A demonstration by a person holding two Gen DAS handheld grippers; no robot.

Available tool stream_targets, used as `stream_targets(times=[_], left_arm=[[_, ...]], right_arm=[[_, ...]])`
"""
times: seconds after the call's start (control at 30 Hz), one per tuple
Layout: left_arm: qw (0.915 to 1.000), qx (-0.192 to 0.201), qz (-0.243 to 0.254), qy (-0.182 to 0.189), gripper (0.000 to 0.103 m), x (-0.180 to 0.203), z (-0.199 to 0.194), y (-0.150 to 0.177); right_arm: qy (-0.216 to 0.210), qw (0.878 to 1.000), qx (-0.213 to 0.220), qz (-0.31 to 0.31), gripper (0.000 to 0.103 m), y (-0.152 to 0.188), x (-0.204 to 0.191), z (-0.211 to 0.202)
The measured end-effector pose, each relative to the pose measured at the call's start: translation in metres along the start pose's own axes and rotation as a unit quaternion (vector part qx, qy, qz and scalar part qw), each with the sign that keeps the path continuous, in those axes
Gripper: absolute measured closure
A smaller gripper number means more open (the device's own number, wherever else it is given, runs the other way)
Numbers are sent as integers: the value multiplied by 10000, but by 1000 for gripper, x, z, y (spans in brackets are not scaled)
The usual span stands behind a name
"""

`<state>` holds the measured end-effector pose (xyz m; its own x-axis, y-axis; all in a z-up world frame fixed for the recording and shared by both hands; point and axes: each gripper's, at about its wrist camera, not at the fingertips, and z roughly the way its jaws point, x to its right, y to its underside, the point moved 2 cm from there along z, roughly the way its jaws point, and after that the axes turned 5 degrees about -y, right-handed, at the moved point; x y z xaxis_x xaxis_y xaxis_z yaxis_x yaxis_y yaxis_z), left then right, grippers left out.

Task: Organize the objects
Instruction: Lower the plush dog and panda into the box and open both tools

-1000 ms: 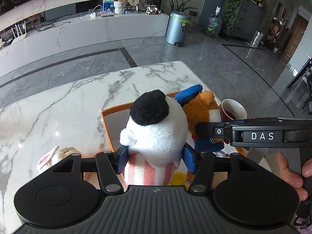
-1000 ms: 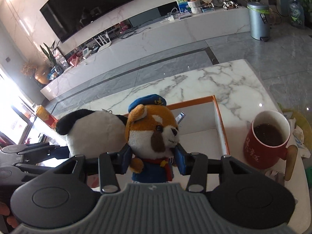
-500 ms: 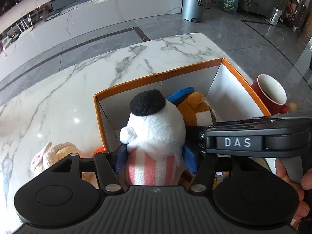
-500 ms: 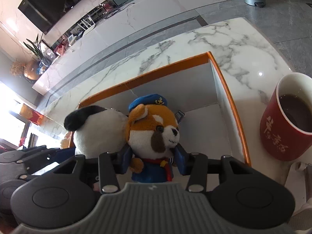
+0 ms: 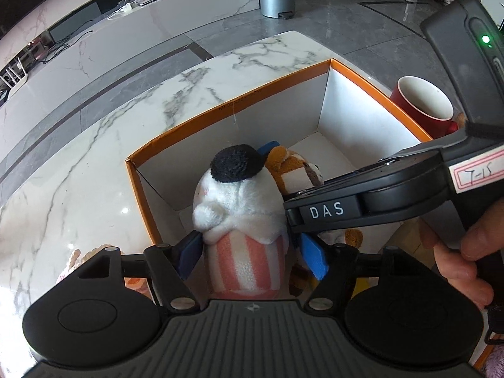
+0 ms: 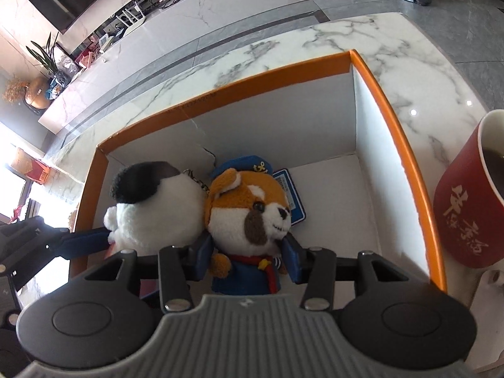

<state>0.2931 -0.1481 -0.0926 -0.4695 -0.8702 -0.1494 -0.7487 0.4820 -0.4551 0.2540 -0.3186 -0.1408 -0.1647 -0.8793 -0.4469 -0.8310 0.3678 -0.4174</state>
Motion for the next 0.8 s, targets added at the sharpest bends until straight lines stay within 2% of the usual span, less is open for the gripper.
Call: stream_targets(times=[0.23,0.43,0.47,0.57,0.63,0.7,0.8], left_arm=[[9997,-62,202,138,23,-1,-11,2],[9996,-87,255,-24,47,-3,-9,1],[9996,-117,262,-39,53,-2,-6,0],[9994,-202,274,-19,56,-1,4,-2],[9993,-196,315,-91,58,1,9,-4],[9991,-172,319,-198,60,1,15,-6],[9991,-112,245,-327,60,-1,19,-11]], right_arm=[[-145,9999,-4,-33,48,0,2,6],[-166,9997,68,-152,46,3,-1,3],[-179,9996,100,-175,46,3,-1,1],[-286,9991,233,-230,46,4,-1,-8],[-358,9986,267,-291,49,5,-1,-12],[-341,9983,290,-376,59,6,-1,-12],[-339,9977,281,-512,70,7,-4,-11]])
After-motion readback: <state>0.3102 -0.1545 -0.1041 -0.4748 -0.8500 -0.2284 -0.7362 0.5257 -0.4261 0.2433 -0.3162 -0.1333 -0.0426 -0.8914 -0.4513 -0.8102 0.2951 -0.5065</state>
